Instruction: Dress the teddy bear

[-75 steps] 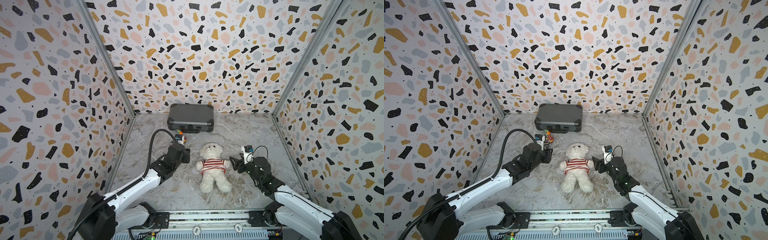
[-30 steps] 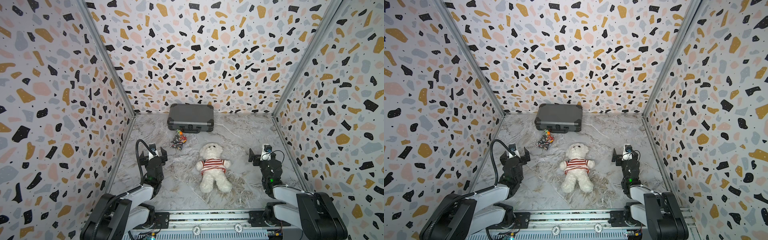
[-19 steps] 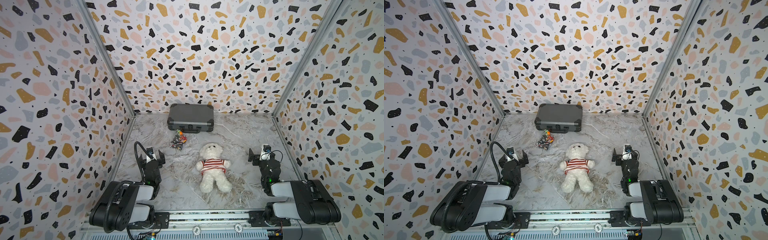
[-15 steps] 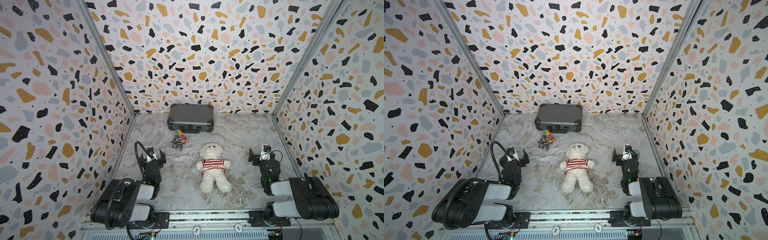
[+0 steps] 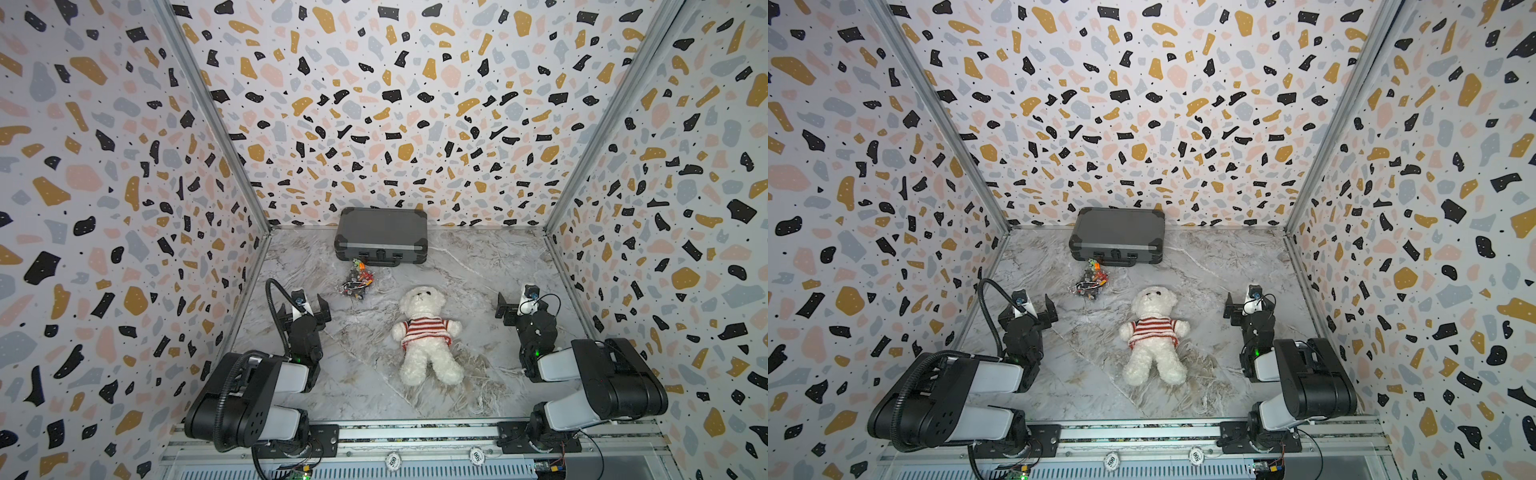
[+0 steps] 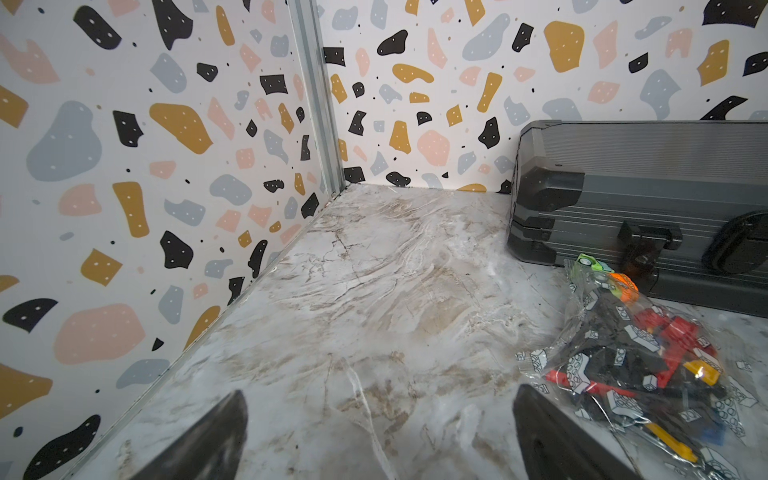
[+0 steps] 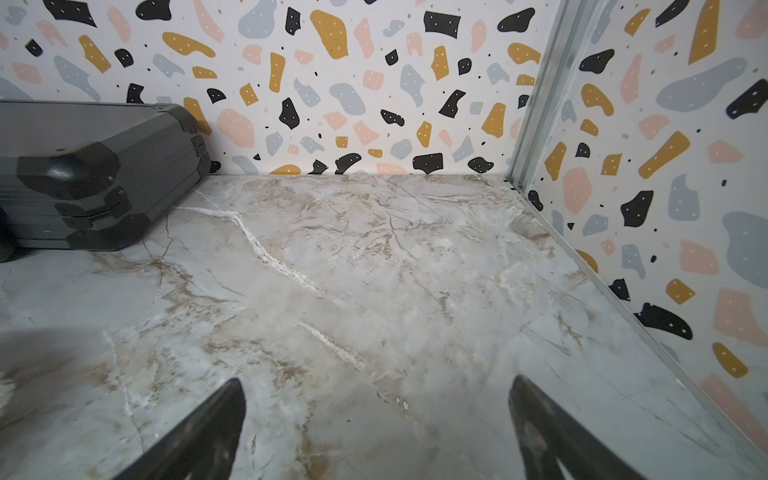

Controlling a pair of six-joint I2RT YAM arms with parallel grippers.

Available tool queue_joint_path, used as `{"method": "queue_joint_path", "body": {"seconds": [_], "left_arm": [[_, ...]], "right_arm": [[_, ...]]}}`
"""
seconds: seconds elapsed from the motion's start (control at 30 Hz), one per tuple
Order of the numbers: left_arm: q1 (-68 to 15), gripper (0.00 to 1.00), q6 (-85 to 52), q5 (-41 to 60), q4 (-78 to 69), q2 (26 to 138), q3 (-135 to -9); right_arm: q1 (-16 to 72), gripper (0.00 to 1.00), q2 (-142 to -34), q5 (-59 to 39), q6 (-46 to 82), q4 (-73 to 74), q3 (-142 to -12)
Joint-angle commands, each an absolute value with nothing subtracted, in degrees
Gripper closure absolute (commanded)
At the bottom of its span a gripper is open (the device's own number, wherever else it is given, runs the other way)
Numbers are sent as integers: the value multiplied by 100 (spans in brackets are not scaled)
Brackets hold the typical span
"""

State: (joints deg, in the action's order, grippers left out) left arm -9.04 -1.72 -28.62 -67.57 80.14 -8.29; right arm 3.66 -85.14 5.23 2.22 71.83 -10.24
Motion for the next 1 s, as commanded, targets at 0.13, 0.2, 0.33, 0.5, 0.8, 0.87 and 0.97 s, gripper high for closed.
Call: {"method": "queue_joint_path", "body": {"seconds": [0.13,0.2,0.33,0.5,0.8,0.87,0.97], "left_arm": [[-870,0,-230,-2968,-6961,7979,-897],[-870,0,-229,-2964,-6952,7983,-896],[-870,0,-220,-2963,-6952,8018,-914],[-870,0,-229,-2962,-6961,7980,-896],[-870,0,-229,-2963,-6956,7979,-896],[-870,0,-233,-2965,-6952,7976,-895],[-870,0,-229,-2963,-6961,7980,-897]], "right_arm": [[429,1,-8490,664,138,7144,-1126],[430,1,-8488,663,141,7145,-1125],[427,1,-8490,668,135,7145,-1125],[481,1,-8499,739,113,7128,-1147],[646,1,-8415,399,-233,7392,-936],[719,1,-8389,598,-230,8081,-625],[453,1,-8462,412,25,7350,-1010]]}}
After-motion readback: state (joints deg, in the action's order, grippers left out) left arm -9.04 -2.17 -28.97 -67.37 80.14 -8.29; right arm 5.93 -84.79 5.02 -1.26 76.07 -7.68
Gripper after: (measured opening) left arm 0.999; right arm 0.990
